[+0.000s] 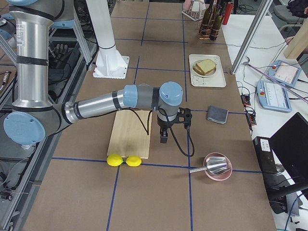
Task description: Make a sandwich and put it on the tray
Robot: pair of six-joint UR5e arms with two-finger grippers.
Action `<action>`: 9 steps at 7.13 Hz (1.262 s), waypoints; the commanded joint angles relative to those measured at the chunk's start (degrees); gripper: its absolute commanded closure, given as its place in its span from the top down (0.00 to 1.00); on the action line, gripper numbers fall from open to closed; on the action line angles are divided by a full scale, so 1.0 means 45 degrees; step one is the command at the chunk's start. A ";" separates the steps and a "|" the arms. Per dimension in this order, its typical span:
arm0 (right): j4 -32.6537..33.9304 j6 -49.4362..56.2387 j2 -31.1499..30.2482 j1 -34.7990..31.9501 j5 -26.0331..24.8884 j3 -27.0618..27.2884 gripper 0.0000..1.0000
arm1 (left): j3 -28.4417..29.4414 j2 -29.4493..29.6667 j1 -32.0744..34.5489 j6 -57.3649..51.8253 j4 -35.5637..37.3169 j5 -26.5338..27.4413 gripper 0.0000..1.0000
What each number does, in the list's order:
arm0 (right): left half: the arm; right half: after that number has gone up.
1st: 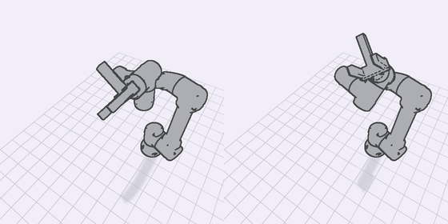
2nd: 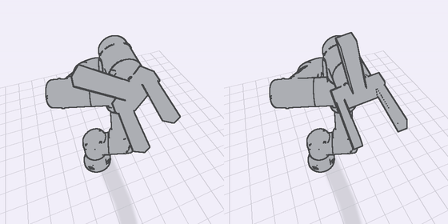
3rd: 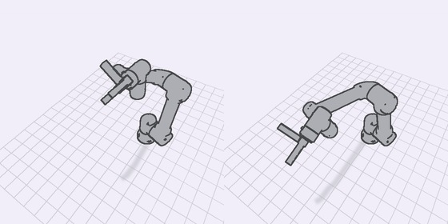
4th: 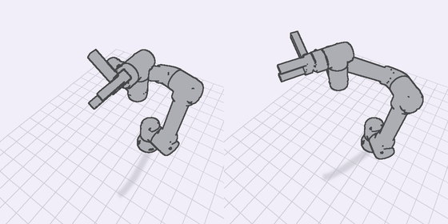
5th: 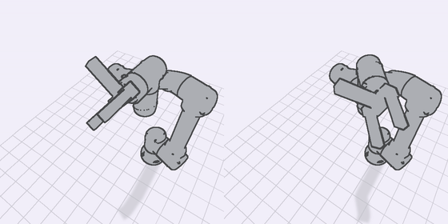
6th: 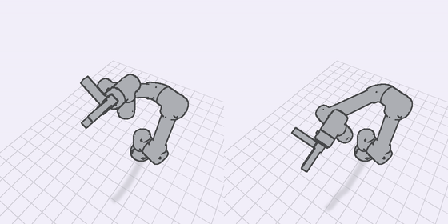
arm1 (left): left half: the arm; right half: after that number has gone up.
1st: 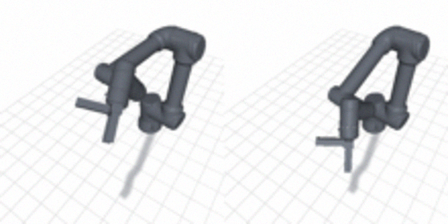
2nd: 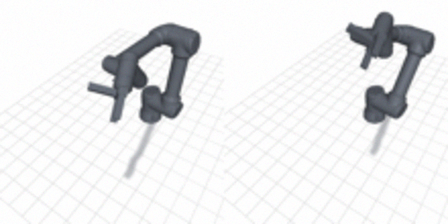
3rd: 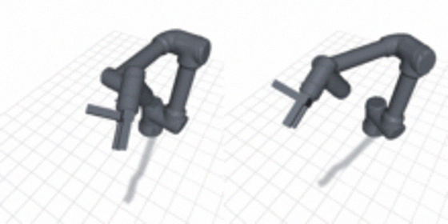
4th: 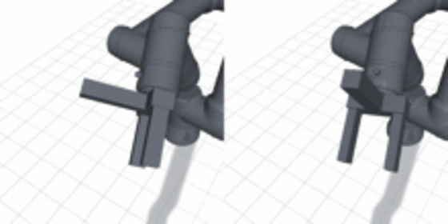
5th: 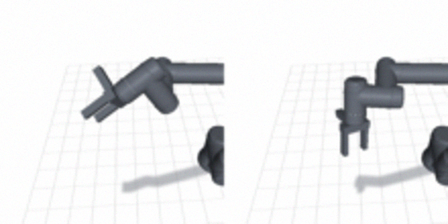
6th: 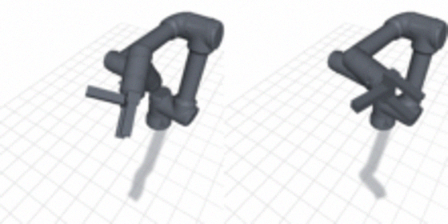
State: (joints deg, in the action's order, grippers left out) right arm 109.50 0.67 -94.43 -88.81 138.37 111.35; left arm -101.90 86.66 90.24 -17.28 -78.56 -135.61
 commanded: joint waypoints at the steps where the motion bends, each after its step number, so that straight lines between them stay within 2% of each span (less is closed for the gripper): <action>1: 0.0003 -0.0013 -0.0012 0.0009 -0.0006 -0.0075 1.00 | -0.0287 -0.0021 0.0006 -0.0008 -0.0081 0.0037 1.00; 4: -0.0016 -0.0032 0.0008 0.0067 0.0091 -0.0173 1.00 | -0.0346 0.0604 0.0025 -0.0047 0.0154 0.0155 1.00; 7: -0.0055 -0.0032 0.0027 0.0067 0.0150 -0.0212 1.00 | -0.0694 -0.0093 0.0220 0.0069 0.0251 0.0117 1.00; 9: -0.0075 -0.0051 0.0008 0.0067 0.0170 -0.0212 1.00 | -0.0734 -0.0117 0.0240 0.0070 0.0251 0.0038 1.00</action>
State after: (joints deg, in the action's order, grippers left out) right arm 109.23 0.51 -94.36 -88.51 139.08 110.41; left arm -104.95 86.44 91.21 -17.01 -77.45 -135.26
